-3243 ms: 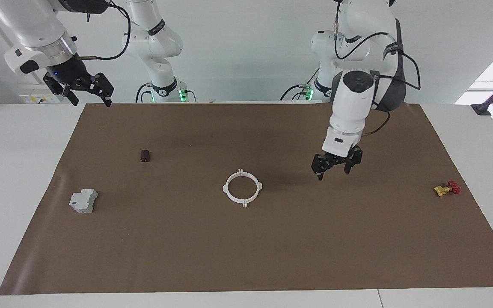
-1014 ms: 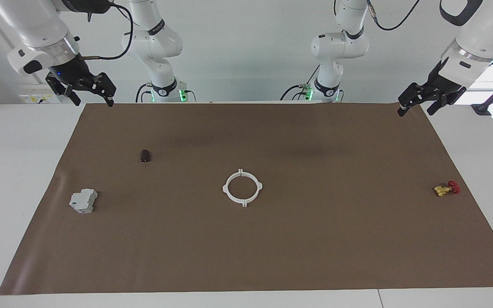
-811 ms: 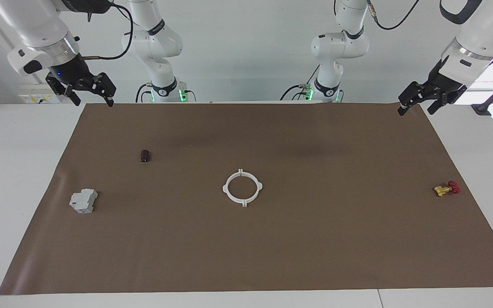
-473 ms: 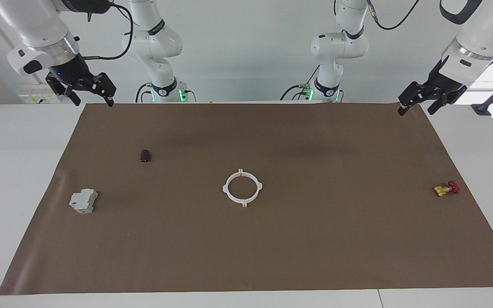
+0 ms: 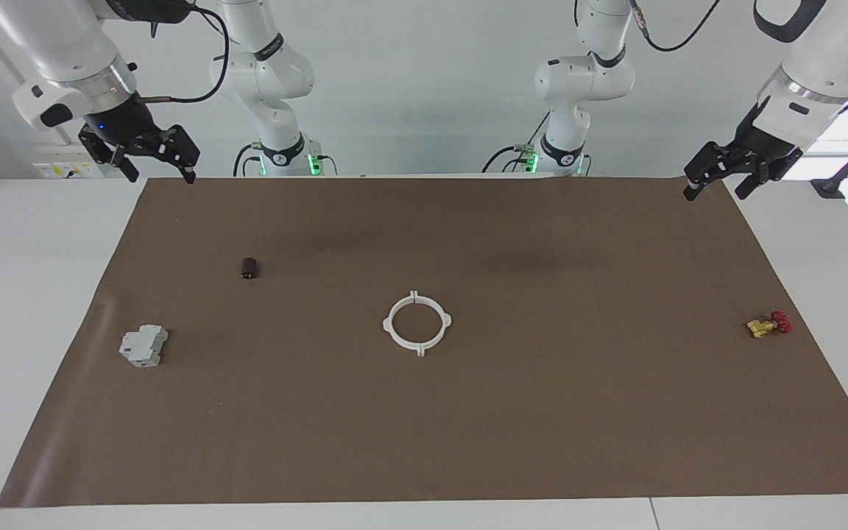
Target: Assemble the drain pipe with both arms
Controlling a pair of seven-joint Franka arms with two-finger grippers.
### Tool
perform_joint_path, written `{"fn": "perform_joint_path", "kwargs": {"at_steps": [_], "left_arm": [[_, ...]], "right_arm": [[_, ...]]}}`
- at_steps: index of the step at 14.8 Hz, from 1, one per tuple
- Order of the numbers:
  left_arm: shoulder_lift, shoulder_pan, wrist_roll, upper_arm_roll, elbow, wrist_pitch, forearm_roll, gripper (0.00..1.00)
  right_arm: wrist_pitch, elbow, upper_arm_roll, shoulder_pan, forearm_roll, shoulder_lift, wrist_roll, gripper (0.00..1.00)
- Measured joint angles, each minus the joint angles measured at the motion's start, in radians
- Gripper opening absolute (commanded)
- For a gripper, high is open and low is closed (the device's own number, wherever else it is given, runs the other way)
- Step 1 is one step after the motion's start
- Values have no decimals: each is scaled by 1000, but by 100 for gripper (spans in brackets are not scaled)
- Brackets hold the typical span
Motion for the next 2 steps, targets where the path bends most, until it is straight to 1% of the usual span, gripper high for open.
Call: {"fn": "perform_joint_path", "kwargs": {"at_steps": [2], "left_arm": [[-2, 0, 8, 0, -10, 0, 0, 100]], "right_arm": [[0, 0, 0, 0, 0, 0, 0, 100]]}}
